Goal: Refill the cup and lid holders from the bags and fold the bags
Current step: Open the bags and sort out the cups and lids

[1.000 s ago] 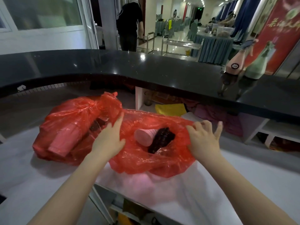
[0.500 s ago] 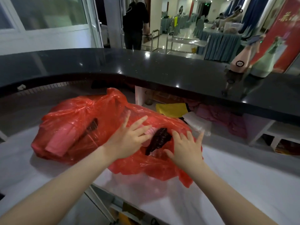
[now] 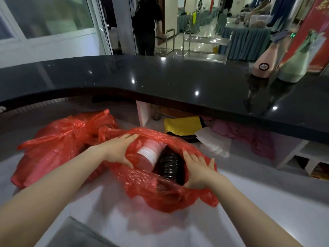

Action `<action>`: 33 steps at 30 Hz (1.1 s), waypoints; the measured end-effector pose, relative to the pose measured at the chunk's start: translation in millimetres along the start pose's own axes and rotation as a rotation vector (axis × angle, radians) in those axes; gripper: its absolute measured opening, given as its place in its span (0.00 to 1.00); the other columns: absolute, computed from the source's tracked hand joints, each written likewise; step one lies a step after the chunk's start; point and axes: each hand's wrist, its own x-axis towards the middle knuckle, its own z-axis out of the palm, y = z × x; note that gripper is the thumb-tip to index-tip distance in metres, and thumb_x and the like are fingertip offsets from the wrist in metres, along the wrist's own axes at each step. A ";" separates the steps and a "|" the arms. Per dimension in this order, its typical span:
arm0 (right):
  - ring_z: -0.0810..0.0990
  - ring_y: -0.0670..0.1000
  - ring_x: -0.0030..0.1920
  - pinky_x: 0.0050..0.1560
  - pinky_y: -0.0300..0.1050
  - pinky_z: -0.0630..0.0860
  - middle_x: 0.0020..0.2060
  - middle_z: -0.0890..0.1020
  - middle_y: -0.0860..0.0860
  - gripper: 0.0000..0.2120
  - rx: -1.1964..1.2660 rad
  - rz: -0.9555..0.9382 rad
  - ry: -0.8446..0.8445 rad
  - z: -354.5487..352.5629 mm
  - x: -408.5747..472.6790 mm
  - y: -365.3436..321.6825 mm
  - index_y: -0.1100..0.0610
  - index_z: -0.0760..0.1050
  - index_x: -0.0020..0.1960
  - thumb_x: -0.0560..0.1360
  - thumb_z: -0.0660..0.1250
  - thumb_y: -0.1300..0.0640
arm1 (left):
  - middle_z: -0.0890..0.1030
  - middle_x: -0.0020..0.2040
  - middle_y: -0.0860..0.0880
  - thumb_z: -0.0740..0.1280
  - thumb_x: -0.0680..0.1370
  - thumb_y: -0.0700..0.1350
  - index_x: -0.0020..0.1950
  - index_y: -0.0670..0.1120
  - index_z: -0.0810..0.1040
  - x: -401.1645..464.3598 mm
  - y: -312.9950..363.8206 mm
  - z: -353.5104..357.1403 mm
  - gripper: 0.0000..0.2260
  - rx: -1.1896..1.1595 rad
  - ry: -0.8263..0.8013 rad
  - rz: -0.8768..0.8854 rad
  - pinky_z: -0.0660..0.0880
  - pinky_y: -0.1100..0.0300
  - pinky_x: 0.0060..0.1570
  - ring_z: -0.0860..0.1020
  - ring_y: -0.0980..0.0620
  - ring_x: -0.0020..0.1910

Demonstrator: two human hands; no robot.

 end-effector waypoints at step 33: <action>0.58 0.54 0.76 0.76 0.56 0.46 0.73 0.67 0.51 0.35 0.317 -0.205 0.463 12.2 3.8 89.0 0.54 0.60 0.76 0.71 0.69 0.58 | 0.76 0.62 0.54 0.66 0.79 0.49 0.66 0.47 0.76 21.8 76.8 70.5 0.16 -0.711 0.660 -0.135 0.63 0.66 0.64 0.72 0.58 0.63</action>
